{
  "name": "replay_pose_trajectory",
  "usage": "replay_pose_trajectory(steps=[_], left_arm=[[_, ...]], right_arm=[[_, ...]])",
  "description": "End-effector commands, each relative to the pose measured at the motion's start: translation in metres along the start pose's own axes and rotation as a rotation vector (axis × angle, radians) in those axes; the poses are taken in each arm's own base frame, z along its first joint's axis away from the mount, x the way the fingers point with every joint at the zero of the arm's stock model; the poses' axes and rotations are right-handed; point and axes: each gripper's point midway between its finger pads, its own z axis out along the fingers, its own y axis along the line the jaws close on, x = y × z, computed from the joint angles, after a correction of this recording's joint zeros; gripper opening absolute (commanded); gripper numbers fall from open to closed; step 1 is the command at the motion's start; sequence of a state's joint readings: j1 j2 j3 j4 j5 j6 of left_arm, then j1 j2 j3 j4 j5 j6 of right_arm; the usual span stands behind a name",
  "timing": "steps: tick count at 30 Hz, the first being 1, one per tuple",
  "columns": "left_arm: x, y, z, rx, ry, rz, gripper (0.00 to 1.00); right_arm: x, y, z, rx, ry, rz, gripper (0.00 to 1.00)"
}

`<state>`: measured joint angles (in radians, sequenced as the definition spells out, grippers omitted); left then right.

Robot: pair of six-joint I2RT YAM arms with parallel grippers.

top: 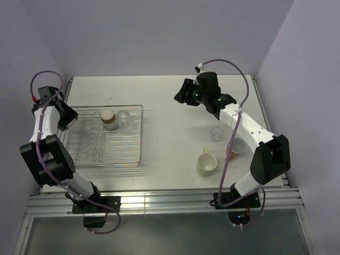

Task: Load the cups into the dish rack

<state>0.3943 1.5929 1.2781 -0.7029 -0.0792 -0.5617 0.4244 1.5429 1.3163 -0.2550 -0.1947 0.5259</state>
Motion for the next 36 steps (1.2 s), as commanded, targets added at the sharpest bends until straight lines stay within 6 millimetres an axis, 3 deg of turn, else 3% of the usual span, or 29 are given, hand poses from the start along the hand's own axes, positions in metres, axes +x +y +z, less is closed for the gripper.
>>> replay_pose_trajectory(steps=[1, 15, 18, 24, 31, 36], left_arm=[[-0.028, -0.008, -0.004, 0.011, -0.077, -0.005, 0.0], [-0.021, -0.002, 0.022, -0.032, -0.039, -0.005, 0.0], [-0.021, -0.001, 0.025, -0.038, -0.033, -0.003, 0.04], [-0.017, 0.001, 0.032, -0.046, -0.02, -0.001, 0.2], [-0.014, 0.002, 0.037, -0.048, -0.014, -0.002, 0.51], [-0.016, 0.001, 0.037, -0.045, -0.019, -0.001, 0.66]], right_arm=[[-0.021, 0.012, -0.015, -0.045, -0.07, -0.027, 0.56], [-0.019, 0.01, -0.014, -0.046, -0.065, -0.027, 0.56], [-0.018, 0.01, -0.013, -0.046, -0.063, -0.027, 0.56], [-0.017, 0.009, -0.013, -0.044, -0.059, -0.026, 0.56], [-0.018, 0.009, -0.013, -0.042, -0.062, -0.025, 0.56], [-0.015, 0.008, -0.011, -0.04, -0.055, -0.026, 0.56]])
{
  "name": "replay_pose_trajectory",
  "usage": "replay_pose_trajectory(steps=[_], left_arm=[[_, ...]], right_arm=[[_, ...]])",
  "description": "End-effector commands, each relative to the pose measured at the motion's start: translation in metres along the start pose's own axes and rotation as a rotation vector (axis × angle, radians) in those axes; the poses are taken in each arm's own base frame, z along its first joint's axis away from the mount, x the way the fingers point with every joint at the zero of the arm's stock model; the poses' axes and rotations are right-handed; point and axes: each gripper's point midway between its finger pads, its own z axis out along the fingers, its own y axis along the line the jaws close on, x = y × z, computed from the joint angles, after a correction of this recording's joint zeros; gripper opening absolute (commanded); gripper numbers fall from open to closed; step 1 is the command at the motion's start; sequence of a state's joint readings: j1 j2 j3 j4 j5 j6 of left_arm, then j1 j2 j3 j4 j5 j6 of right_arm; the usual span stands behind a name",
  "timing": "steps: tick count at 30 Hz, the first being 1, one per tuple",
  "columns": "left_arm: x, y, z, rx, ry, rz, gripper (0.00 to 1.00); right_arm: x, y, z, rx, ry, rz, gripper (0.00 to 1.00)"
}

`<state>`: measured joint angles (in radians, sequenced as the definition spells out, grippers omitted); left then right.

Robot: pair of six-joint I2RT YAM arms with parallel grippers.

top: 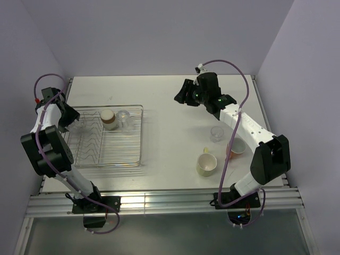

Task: Load the cups into the dish rack

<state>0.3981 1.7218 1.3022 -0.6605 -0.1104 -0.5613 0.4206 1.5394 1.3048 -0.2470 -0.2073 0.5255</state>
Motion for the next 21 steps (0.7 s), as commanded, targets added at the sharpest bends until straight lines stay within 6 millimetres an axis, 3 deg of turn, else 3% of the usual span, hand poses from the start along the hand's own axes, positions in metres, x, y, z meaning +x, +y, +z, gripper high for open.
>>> replay_pose_trajectory(steps=[1, 6, 12, 21], left_arm=[[-0.017, -0.005, -0.002, 0.016, -0.054, -0.004, 0.72], [-0.017, -0.004, -0.001, 0.013, -0.057, -0.004, 0.79], [-0.021, -0.01, -0.009, 0.044, -0.073, -0.004, 0.79], [-0.035, -0.027, -0.048, 0.151, -0.131, -0.009, 0.78]], right_arm=[[-0.019, 0.009, -0.011, -0.032, -0.063, -0.028, 0.56], [-0.018, 0.009, -0.01, -0.032, -0.059, -0.026, 0.56], [-0.018, 0.008, -0.009, -0.029, -0.058, -0.027, 0.56], [-0.017, 0.007, -0.007, -0.024, -0.053, -0.025, 0.56]])
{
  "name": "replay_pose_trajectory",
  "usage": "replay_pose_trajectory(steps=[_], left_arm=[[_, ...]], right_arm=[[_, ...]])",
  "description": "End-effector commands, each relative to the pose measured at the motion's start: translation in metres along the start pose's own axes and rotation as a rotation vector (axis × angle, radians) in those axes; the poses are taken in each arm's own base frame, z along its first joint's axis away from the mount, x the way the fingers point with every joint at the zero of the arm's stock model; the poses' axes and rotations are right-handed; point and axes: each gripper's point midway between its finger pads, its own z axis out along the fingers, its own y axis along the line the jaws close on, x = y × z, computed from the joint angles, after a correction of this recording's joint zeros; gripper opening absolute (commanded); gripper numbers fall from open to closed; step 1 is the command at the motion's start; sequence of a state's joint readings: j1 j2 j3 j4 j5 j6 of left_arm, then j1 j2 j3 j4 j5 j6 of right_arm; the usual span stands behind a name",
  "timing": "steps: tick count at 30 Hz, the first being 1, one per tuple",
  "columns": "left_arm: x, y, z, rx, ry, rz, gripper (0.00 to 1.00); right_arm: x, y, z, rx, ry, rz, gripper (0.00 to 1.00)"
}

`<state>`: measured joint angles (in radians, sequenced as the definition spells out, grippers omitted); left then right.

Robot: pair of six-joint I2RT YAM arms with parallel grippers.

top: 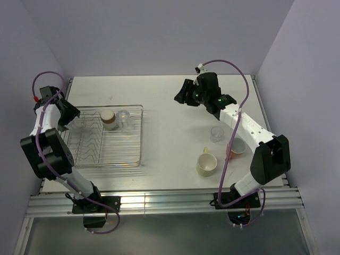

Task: Load the cups into the dish rack

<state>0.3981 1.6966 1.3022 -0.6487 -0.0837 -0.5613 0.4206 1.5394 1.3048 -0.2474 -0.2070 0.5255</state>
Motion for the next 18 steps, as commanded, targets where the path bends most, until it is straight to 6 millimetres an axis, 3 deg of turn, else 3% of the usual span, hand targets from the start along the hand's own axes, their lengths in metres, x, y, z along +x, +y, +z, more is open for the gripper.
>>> replay_pose_trajectory(steps=[1, 11, 16, 18], left_arm=[[-0.032, -0.024, -0.045, 0.13, -0.119, -0.002, 0.78], [-0.023, -0.047, -0.095, 0.275, -0.204, 0.029, 0.78], [-0.005, -0.086, -0.157, 0.438, -0.289, 0.133, 0.78], [0.015, -0.112, -0.179, 0.531, -0.294, 0.201, 0.79]], right_arm=[[-0.016, 0.006, -0.006, -0.019, -0.05, -0.025, 0.56], [-0.016, -0.005, -0.002, 0.038, -0.045, -0.034, 0.55], [-0.024, -0.021, -0.015, 0.151, -0.083, -0.035, 0.55], [-0.021, -0.033, -0.021, 0.222, -0.076, -0.026, 0.55]])
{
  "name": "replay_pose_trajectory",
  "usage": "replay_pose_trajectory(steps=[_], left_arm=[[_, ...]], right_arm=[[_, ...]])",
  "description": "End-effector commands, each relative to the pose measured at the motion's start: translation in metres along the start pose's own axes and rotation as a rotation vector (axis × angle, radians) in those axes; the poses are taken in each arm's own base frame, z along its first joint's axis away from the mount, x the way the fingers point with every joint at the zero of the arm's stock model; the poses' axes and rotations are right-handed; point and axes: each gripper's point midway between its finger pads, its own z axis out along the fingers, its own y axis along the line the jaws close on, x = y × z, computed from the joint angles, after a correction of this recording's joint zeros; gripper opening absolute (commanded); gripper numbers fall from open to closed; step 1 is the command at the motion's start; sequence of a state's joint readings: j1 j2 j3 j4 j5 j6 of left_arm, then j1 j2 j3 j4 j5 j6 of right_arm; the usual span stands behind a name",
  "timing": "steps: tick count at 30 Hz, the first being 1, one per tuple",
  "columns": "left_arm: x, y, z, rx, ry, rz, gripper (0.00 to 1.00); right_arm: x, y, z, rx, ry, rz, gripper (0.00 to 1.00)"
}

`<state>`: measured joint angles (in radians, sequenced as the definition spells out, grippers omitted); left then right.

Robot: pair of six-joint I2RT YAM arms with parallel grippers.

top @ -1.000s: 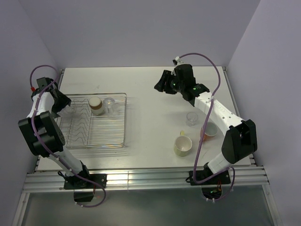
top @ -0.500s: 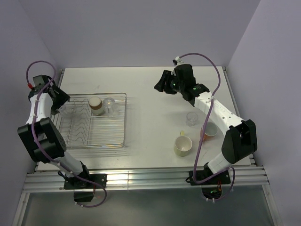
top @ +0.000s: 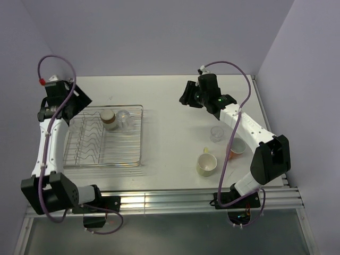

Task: Load the cups into the dish rack

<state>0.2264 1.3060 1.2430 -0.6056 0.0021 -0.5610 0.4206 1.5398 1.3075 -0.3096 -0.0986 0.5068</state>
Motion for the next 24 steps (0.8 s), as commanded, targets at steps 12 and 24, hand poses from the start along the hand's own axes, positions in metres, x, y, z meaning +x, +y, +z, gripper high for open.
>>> replay_pose_trajectory(steps=[12, 24], left_arm=[[0.079, -0.162, -0.119, 0.752, 0.072, 0.262, 0.79], [0.095, -0.149, -0.111, 0.743, 0.07, 0.299, 0.8]], right_arm=[[0.033, -0.128, -0.081, 0.61, -0.07, -0.004, 0.57], [0.079, -0.162, -0.066, 0.69, 0.061, 0.042, 0.52]])
